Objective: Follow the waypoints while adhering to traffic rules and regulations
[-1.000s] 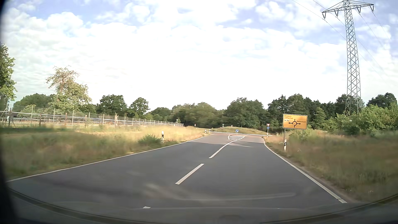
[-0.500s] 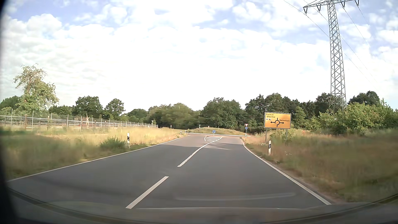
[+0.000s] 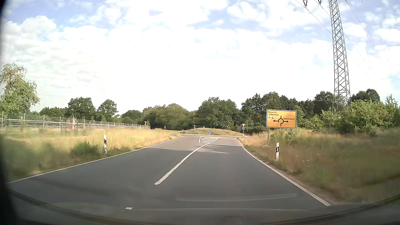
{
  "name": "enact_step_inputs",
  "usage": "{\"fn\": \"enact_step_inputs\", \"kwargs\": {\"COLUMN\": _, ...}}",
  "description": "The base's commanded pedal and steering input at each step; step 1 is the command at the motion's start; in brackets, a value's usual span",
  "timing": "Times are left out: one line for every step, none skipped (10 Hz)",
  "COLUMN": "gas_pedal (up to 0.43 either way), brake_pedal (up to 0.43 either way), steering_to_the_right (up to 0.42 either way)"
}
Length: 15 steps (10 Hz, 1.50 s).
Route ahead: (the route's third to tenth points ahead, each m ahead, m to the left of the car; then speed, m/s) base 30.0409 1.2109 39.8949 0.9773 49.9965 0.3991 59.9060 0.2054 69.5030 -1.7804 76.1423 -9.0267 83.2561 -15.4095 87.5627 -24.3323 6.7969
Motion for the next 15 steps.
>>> {"fn": "enact_step_inputs", "kwargs": {"gas_pedal": 0.409, "brake_pedal": 0.030, "steering_to_the_right": 0.023}}
{"fn": "enact_step_inputs", "kwargs": {"gas_pedal": 0.409, "brake_pedal": 0.030, "steering_to_the_right": 0.023}}
{"fn": "enact_step_inputs", "kwargs": {"gas_pedal": 0.409, "brake_pedal": 0.030, "steering_to_the_right": 0.021}}
{"fn": "enact_step_inputs", "kwargs": {"gas_pedal": 0.409, "brake_pedal": 0.030, "steering_to_the_right": 0.019}}
{"fn": "enact_step_inputs", "kwargs": {"gas_pedal": 0.409, "brake_pedal": 0.030, "steering_to_the_right": 0.017}}
{"fn": "enact_step_inputs", "kwargs": {"gas_pedal": 0.409, "brake_pedal": 0.030, "steering_to_the_right": 0.016}}
{"fn": "enact_step_inputs", "kwargs": {"gas_pedal": 0.409, "brake_pedal": 0.030, "steering_to_the_right": 0.015}}
{"fn": "enact_step_inputs", "kwargs": {"gas_pedal": 0.409, "brake_pedal": 0.030, "steering_to_the_right": 0.013}}
{"fn": "enact_step_inputs", "kwargs": {"gas_pedal": 0.409, "brake_pedal": 0.030, "steering_to_the_right": 0.011}}
{"fn": "enact_step_inputs", "kwargs": {"gas_pedal": 0.398, "brake_pedal": 0.030, "steering_to_the_right": 0.009}}
{"fn": "enact_step_inputs", "kwargs": {"gas_pedal": 0.390, "brake_pedal": 0.030, "steering_to_the_right": 0.009}}
{"fn": "enact_step_inputs", "kwargs": {"gas_pedal": 0.370, "brake_pedal": 0.030, "steering_to_the_right": 0.008}}
{"fn": "enact_step_inputs", "kwargs": {"gas_pedal": 0.339, "brake_pedal": 0.030, "steering_to_the_right": 0.008}}
{"fn": "enact_step_inputs", "kwargs": {"gas_pedal": 0.319, "brake_pedal": 0.024, "steering_to_the_right": 0.009}}
{"fn": "enact_step_inputs", "kwargs": {"gas_pedal": 0.268, "brake_pedal": 0.030, "steering_to_the_right": 0.009}}
